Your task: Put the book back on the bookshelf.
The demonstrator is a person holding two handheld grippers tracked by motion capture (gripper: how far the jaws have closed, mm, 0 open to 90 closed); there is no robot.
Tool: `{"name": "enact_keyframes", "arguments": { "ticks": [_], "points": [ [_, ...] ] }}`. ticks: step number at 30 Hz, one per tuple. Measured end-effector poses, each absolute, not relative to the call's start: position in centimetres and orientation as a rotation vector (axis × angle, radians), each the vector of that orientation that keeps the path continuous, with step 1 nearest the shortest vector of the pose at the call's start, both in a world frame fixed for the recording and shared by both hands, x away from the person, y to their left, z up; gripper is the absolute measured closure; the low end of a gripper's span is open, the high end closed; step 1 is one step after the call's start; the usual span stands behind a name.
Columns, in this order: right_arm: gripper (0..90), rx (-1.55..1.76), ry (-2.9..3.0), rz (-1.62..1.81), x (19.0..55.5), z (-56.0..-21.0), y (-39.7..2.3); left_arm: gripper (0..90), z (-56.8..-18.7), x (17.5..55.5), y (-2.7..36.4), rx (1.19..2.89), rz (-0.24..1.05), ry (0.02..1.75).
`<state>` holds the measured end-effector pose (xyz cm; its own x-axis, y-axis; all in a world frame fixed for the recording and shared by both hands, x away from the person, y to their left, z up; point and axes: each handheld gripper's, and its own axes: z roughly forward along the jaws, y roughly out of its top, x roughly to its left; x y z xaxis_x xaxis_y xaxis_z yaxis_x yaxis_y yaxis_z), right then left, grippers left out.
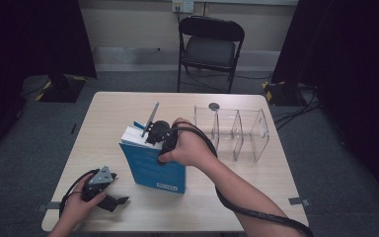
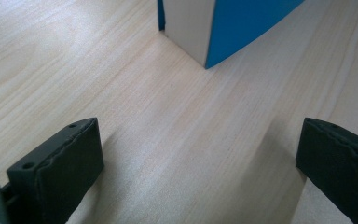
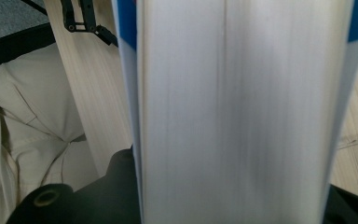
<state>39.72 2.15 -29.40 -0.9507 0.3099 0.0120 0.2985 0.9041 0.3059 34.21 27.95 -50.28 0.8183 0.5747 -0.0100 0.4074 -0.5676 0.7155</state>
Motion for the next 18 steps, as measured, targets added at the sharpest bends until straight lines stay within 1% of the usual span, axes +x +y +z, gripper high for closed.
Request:
{"name": "enact_keyframes", "arguments": {
  "ticks": [5,11,18],
  "points": [
    [62.0,0.502,3.021,0.451,39.0,-28.7,1.7,0.0,-50.3,34.2,27.9,2.250,0.282,0.715],
    [62.0,0.545,3.022,0.469,38.5,-28.1,0.1,0.0,-50.3,34.2,27.9,2.251,0.283,0.715],
    [62.0,0.607,2.994,0.461,38.0,-26.9,-2.6,0.0,-50.3,34.2,28.0,2.254,0.287,0.711]
  ]
}}
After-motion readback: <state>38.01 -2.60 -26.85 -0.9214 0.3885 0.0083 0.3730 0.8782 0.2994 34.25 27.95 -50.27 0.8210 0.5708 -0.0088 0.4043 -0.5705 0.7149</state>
